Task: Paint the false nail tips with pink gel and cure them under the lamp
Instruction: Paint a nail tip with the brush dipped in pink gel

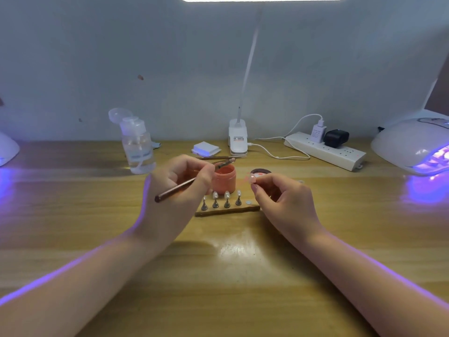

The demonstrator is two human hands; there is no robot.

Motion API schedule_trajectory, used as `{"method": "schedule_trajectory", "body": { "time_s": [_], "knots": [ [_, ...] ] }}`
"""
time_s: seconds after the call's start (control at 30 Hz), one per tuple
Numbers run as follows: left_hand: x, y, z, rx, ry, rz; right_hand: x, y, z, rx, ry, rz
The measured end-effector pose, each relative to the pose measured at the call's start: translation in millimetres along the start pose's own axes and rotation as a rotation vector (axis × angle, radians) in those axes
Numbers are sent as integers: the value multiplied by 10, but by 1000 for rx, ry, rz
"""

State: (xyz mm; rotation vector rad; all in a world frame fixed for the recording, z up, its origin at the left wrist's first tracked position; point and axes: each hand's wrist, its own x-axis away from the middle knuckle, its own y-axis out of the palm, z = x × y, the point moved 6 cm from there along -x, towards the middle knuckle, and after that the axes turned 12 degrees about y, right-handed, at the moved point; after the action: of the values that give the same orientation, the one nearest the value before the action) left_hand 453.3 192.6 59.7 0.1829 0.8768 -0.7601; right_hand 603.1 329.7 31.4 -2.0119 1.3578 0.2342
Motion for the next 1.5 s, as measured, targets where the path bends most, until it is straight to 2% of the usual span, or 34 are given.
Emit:
{"method": "schedule_trajectory", "body": {
  "time_s": [0.2,0.4,0.57,0.73,0.83,1.03,1.17,1.3,1.5],
  "knots": [
    [206,175,51,-46,89,-188,10,-2,-5,-17,-35,29],
    [208,204,125,-139,238,-212,13,-3,-13,-27,-49,25],
    [223,206,157,-109,267,-240,10,6,-5,-31,-42,31],
    [215,170,173,-104,243,-154,17,13,-23,-7,-81,23],
    [216,209,173,-184,265,-190,26,9,-36,14,-113,31],
    [239,195,193,-127,287,-209,25,8,-29,1,-105,36],
    [216,193,175,-168,223,-174,31,13,-45,14,-119,19],
    [236,215,148,-150,204,-254,23,17,-24,14,-83,10],
    [232,194,171,-143,174,-182,23,23,-26,-13,-71,15]
  ]
}}
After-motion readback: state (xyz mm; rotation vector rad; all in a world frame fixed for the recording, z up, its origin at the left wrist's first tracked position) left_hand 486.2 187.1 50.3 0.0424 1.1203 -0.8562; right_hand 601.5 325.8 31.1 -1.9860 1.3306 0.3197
